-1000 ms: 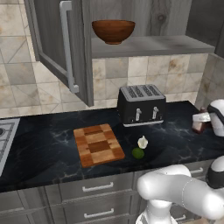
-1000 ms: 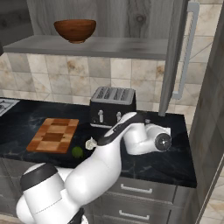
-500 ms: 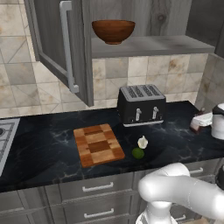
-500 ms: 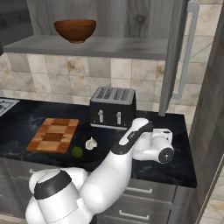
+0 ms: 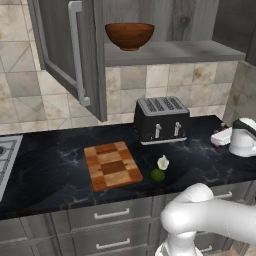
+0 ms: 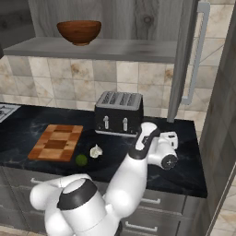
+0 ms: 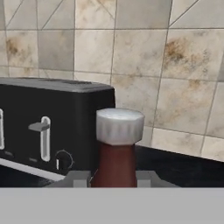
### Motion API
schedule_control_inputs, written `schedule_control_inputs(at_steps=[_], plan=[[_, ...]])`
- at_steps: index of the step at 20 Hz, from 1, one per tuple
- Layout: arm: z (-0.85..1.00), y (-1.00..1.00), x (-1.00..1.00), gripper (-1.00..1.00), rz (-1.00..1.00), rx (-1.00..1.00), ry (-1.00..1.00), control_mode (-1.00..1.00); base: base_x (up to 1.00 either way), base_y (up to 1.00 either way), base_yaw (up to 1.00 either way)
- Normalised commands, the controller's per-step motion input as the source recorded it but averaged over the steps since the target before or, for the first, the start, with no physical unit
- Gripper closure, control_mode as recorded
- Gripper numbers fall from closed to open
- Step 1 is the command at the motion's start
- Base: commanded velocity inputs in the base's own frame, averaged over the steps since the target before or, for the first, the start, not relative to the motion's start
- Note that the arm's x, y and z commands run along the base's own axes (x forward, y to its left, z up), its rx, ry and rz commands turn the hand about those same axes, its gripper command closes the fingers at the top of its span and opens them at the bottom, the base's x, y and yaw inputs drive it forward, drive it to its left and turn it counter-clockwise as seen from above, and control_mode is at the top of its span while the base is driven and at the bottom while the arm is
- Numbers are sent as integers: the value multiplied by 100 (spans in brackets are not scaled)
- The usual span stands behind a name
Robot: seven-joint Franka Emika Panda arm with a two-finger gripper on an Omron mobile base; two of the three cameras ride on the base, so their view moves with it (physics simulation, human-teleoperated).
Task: Open the cabinet. Place the bowl and condiment on the counter. Then place the lime and garlic on the cutting board.
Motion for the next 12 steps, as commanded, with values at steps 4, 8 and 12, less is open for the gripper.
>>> schedule_control_inputs(at_steps=[4,8,12], plan=[[-17,-19,32,100,0,-6,0,-100,0,0,0],[-20,-35,22,100,0,-1,0,-100,0,0,0],[-31,-38,19,100,0,0,2,-100,0,0,0]])
